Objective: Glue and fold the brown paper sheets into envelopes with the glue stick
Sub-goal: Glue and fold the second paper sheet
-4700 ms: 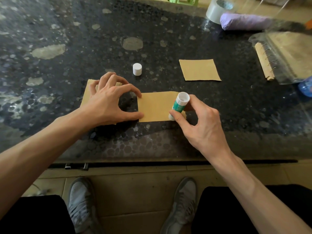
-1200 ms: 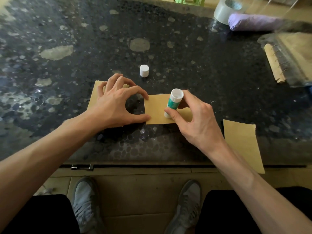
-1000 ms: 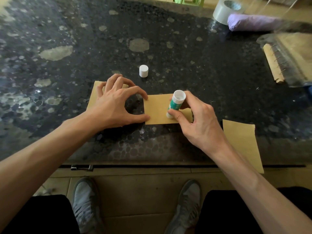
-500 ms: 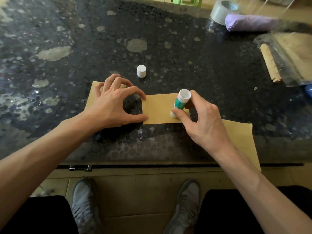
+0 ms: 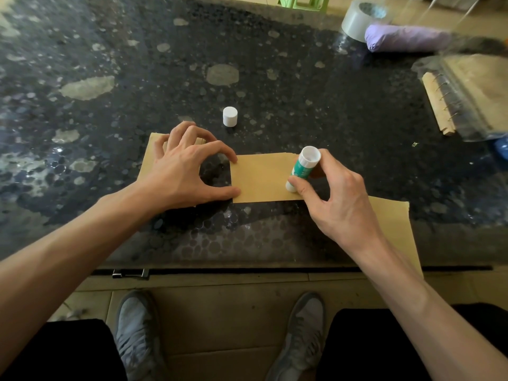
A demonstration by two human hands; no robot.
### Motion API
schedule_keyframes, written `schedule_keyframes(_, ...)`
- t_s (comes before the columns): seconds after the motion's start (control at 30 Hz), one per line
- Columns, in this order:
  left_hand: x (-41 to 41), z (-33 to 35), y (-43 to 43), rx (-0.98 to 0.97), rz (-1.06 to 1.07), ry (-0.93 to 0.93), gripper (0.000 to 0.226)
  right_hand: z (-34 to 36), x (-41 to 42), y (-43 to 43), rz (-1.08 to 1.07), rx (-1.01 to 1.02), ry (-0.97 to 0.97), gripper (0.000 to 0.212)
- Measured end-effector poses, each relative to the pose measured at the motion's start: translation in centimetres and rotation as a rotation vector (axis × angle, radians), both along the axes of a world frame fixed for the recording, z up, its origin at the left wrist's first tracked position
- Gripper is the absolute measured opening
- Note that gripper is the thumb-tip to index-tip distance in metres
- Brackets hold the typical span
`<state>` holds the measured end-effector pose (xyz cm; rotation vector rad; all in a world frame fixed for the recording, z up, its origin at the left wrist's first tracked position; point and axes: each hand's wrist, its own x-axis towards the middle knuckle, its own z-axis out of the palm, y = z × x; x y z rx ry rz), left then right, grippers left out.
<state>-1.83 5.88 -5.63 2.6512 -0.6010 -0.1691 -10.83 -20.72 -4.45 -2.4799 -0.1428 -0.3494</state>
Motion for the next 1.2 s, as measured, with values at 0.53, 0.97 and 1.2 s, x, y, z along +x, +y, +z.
schedule_keyframes(0.53,-0.1,0.4,-0.2,0.005,0.005,0.010,0.063,0.0,-0.1,-0.8,-0.018,-0.002,0.001,0.025)
schedule_keyframes(0.97,-0.2,0.4,-0.2,-0.003,0.012,-0.013,0.064,-0.1,-0.1,-1.3,-0.038,-0.038,-0.004,0.029)
schedule_keyframes(1.2,-0.1,0.4,-0.2,0.006,0.011,-0.009,0.067,0.0,0.0,-1.5,-0.053,-0.030,0.000,0.027)
